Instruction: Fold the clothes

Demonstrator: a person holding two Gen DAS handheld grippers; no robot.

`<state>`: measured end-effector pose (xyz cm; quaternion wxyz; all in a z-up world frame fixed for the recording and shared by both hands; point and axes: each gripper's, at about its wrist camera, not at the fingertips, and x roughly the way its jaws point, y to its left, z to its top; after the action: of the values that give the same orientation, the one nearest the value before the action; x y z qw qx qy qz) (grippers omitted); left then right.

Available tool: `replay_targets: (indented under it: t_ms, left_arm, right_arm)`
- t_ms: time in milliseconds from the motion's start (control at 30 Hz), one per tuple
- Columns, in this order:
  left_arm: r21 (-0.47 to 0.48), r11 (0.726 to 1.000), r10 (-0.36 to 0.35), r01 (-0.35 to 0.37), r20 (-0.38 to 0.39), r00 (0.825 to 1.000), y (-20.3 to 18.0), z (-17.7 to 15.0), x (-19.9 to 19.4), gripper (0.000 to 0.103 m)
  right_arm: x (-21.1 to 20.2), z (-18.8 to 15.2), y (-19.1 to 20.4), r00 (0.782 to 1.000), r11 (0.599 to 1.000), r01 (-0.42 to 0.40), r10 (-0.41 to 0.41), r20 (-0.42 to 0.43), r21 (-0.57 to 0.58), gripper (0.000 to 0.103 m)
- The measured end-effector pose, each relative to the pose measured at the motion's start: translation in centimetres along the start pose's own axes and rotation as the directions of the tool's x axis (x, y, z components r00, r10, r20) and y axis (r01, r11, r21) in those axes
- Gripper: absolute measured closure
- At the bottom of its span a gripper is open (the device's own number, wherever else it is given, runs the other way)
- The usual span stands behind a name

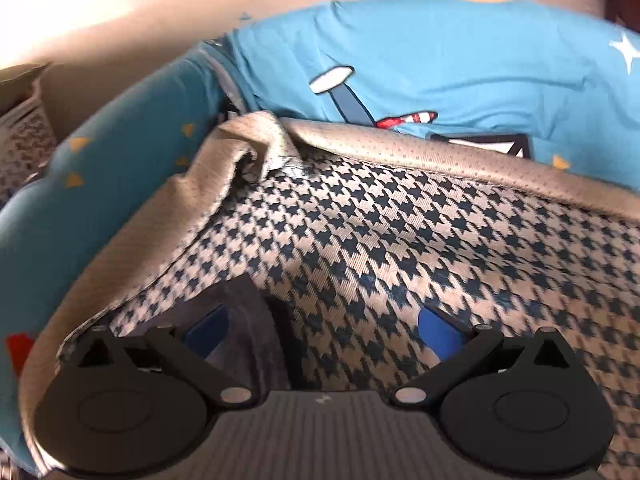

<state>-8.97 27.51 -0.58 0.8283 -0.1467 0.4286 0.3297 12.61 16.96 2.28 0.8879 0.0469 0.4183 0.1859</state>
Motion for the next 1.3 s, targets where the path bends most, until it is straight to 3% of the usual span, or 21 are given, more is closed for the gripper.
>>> replay_targets:
  t_ms: [400,733,1300]
  left_arm:
    - [-0.010,0.999,-0.046,0.046,-0.012,0.999,-0.7,-0.5,-1.2,0.000]
    - [-0.029,0.998,-0.048,0.048,0.006,0.999,-0.2,-1.3,-2.5,0.000]
    - [-0.002,1.000,-0.006,0.006,0.002,1.000,-0.6,-2.7,-2.8,0.000]
  right_arm:
    - [-6.6,-5.9,-0.9,0.996,0.989,-0.063,0.054,-0.073,-0.134,0.000]
    - [-11.0,-8.9,-1.4,0.995,0.977,-0.091,0.080,-0.063,-0.194,0.000]
    - [-12.3,-11.6,-1.2,0.994,0.960,-0.063,0.034,-0.107,-0.273,0.000]
